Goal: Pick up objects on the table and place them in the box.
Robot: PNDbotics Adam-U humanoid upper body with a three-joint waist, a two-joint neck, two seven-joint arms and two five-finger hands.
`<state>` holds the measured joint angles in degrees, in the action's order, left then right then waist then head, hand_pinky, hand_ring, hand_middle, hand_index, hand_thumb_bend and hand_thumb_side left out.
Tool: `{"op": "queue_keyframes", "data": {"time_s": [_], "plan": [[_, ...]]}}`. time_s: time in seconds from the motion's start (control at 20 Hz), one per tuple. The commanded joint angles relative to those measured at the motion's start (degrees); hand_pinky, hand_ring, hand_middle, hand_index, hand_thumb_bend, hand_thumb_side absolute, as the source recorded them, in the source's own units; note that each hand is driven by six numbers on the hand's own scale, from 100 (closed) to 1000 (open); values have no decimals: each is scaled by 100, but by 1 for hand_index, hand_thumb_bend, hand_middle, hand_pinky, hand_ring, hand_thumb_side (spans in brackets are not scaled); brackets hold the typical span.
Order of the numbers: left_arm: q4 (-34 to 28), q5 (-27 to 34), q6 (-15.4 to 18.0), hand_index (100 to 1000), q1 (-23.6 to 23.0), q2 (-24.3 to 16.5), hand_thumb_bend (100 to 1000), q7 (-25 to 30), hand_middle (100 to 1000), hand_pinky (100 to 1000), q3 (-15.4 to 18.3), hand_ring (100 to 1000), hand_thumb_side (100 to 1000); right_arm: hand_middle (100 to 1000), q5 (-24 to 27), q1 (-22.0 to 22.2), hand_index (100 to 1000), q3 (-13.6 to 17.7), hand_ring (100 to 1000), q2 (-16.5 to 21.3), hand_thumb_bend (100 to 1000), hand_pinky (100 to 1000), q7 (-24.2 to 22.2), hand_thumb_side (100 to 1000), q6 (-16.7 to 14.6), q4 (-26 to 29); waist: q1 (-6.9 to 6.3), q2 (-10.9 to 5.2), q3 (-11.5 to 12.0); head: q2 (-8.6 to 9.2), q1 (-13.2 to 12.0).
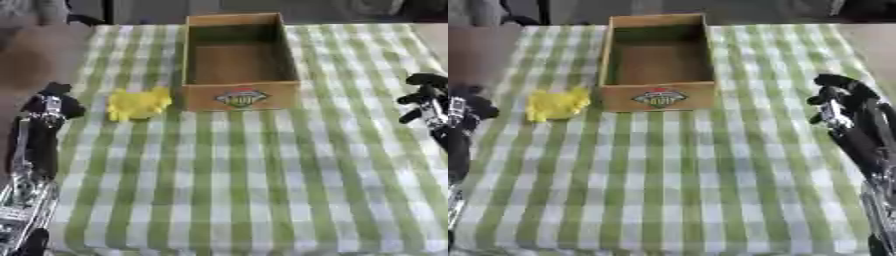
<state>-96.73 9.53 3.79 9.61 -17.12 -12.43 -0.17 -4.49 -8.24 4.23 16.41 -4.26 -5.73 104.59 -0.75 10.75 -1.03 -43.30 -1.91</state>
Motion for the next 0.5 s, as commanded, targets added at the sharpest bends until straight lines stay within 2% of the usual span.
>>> {"op": "queue_keyframes", "data": {"time_s": [0.05,0.3,0.5], "plan": [[-133,-30,13,712,63,-124,206,-17,503,667,78,550,668,762,-6,-46,803,34,658,54,100,473,21,609,5,132,-6,-73,-6,-12,3],[-153,-55,-2,712,99,-182,202,-19,503,668,93,550,662,761,-10,-46,802,36,659,54,100,473,20,610,8,130,-12,-75,-14,-3,17],[-209,-260,-66,713,193,-384,183,5,504,669,144,552,592,761,-15,-44,802,38,659,63,100,473,21,609,8,129,-20,-82,-24,7,28]]}}
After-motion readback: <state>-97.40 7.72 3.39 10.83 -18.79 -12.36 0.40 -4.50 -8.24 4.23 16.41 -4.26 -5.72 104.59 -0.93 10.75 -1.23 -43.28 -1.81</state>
